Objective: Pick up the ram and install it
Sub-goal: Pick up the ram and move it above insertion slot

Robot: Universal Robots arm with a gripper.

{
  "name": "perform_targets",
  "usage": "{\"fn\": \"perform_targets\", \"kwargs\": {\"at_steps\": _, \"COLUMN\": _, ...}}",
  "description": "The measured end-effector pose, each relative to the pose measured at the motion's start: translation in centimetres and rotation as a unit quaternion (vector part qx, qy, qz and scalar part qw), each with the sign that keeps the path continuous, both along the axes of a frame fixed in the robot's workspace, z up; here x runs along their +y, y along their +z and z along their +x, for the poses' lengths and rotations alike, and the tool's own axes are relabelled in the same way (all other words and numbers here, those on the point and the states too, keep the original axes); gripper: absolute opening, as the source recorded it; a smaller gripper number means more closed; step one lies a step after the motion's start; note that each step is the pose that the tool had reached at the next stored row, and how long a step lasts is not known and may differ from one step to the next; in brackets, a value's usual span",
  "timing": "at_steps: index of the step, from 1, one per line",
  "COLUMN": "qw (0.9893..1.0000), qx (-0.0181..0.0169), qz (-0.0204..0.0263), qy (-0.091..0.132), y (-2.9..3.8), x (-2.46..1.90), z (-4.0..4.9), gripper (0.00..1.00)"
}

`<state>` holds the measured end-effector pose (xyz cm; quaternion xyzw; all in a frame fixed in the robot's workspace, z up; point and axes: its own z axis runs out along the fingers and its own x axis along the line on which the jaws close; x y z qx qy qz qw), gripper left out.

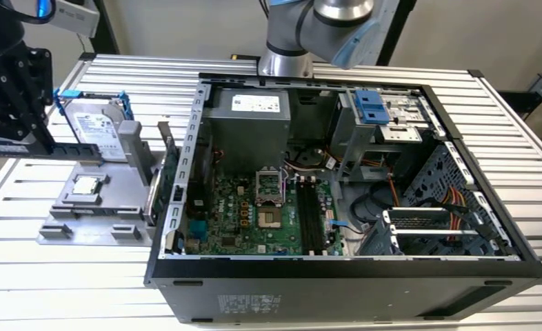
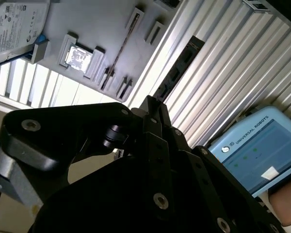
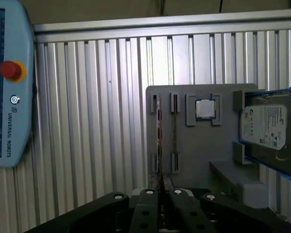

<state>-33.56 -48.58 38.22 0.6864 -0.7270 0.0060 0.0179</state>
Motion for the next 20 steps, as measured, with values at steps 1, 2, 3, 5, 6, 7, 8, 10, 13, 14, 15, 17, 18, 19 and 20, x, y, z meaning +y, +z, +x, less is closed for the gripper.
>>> {"fn": "perform_targets", "kwargs": {"at_steps": 1, "qw": 1.0000, "qx": 0.0000, "qz": 0.0000, "qy": 0.000, "y": 0.00, "x": 0.00, "z": 0.15, "gripper": 0.00}}
{"fn": "perform_targets", "kwargs": {"at_steps": 2, "qw": 1.0000, "qx": 0.0000, "qz": 0.0000, "qy": 0.000, "y": 0.00, "x": 0.00, "z": 0.29, "gripper": 0.00}}
{"fn": "perform_targets", "kwargs": {"at_steps": 3, "qw": 1.0000, "qx": 0.0000, "qz": 0.0000, "qy": 0.000, "y": 0.00, "x": 0.00, "z": 0.42, "gripper": 0.00}}
{"fn": "perform_targets", "kwargs": {"at_steps": 5, "qw": 1.0000, "qx": 0.0000, "qz": 0.0000, "qy": 0.000, "y": 0.00, "x": 0.00, "z": 0.75, "gripper": 0.00}}
{"fn": "perform_targets", "kwargs": {"at_steps": 6, "qw": 1.0000, "qx": 0.0001, "qz": 0.0000, "qy": 0.000, "y": 0.00, "x": 0.00, "z": 0.93, "gripper": 0.00}}
{"fn": "perform_targets", "kwargs": {"at_steps": 7, "qw": 1.0000, "qx": 0.0001, "qz": 0.0000, "qy": 0.000, "y": -0.01, "x": 0.01, "z": 1.10, "gripper": 0.00}}
{"fn": "perform_targets", "kwargs": {"at_steps": 8, "qw": 1.0000, "qx": 0.0001, "qz": 0.0000, "qy": 0.000, "y": 0.00, "x": 0.01, "z": 1.27, "gripper": 0.00}}
{"fn": "perform_targets", "kwargs": {"at_steps": 10, "qw": 1.0000, "qx": 0.0002, "qz": 0.0000, "qy": 0.000, "y": 0.00, "x": 0.01, "z": 1.58, "gripper": 0.00}}
{"fn": "perform_targets", "kwargs": {"at_steps": 13, "qw": 1.0000, "qx": 0.0002, "qz": 0.0000, "qy": 0.000, "y": -0.01, "x": 0.01, "z": 2.04, "gripper": 0.00}}
{"fn": "perform_targets", "kwargs": {"at_steps": 14, "qw": 1.0000, "qx": 0.0003, "qz": 0.0000, "qy": 0.000, "y": 0.00, "x": 0.00, "z": 2.21, "gripper": 0.00}}
{"fn": "perform_targets", "kwargs": {"at_steps": 15, "qw": 1.0000, "qx": 0.0003, "qz": 0.0000, "qy": 0.000, "y": 0.00, "x": 0.00, "z": 2.37, "gripper": 0.00}}
{"fn": "perform_targets", "kwargs": {"at_steps": 17, "qw": 1.0000, "qx": 0.0004, "qz": 0.0000, "qy": 0.000, "y": 0.00, "x": 0.00, "z": 2.69, "gripper": 0.00}}
{"fn": "perform_targets", "kwargs": {"at_steps": 18, "qw": 1.0000, "qx": 0.0004, "qz": 0.0000, "qy": 0.000, "y": -0.01, "x": 0.00, "z": 2.86, "gripper": 0.00}}
{"fn": "perform_targets", "kwargs": {"at_steps": 19, "qw": 1.0000, "qx": 0.0004, "qz": 0.0000, "qy": 0.000, "y": -0.01, "x": 0.00, "z": 3.02, "gripper": 0.00}}
{"fn": "perform_targets", "kwargs": {"at_steps": 20, "qw": 1.0000, "qx": 0.0005, "qz": 0.0000, "qy": 0.000, "y": 0.00, "x": 0.01, "z": 3.16, "gripper": 0.00}}
